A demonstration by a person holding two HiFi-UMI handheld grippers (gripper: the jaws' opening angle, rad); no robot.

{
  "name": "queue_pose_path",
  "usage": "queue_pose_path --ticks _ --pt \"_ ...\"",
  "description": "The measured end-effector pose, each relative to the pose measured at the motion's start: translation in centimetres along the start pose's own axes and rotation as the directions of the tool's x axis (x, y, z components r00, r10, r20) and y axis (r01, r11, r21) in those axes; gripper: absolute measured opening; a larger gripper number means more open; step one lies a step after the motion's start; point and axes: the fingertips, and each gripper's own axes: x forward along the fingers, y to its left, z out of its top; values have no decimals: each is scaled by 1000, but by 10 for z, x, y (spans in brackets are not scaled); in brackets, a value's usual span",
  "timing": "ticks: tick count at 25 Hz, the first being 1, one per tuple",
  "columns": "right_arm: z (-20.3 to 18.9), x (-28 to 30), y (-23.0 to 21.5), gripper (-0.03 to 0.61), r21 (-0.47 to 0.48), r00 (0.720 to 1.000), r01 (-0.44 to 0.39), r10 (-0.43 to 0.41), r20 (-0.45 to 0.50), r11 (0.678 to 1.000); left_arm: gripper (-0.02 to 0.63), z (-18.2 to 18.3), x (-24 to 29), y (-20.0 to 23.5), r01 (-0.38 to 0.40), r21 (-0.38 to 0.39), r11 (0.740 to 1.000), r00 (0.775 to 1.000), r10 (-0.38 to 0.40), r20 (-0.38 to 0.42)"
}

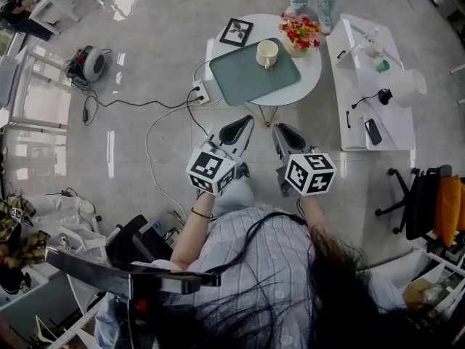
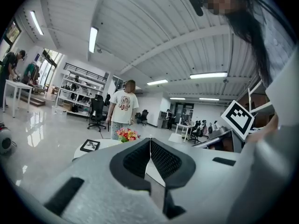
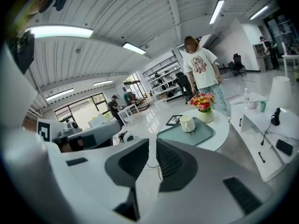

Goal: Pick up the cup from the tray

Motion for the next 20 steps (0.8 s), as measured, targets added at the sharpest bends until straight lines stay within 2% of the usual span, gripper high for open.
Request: queue_pose_path --ticks 5,11,20 --pt "7 24 -6 63 27 999 42 -42 0 999 14 -1 10 25 37 -16 999 999 -37 -12" --pt "6 45 -4 63 31 998 47 -46 -36 998 14 -7 15 33 69 -37 997 997 -70 -27" --pt "15 67 -6 63 18 998 38 -37 -49 999 14 -6 26 54 63 -47 997 997 -65 -37"
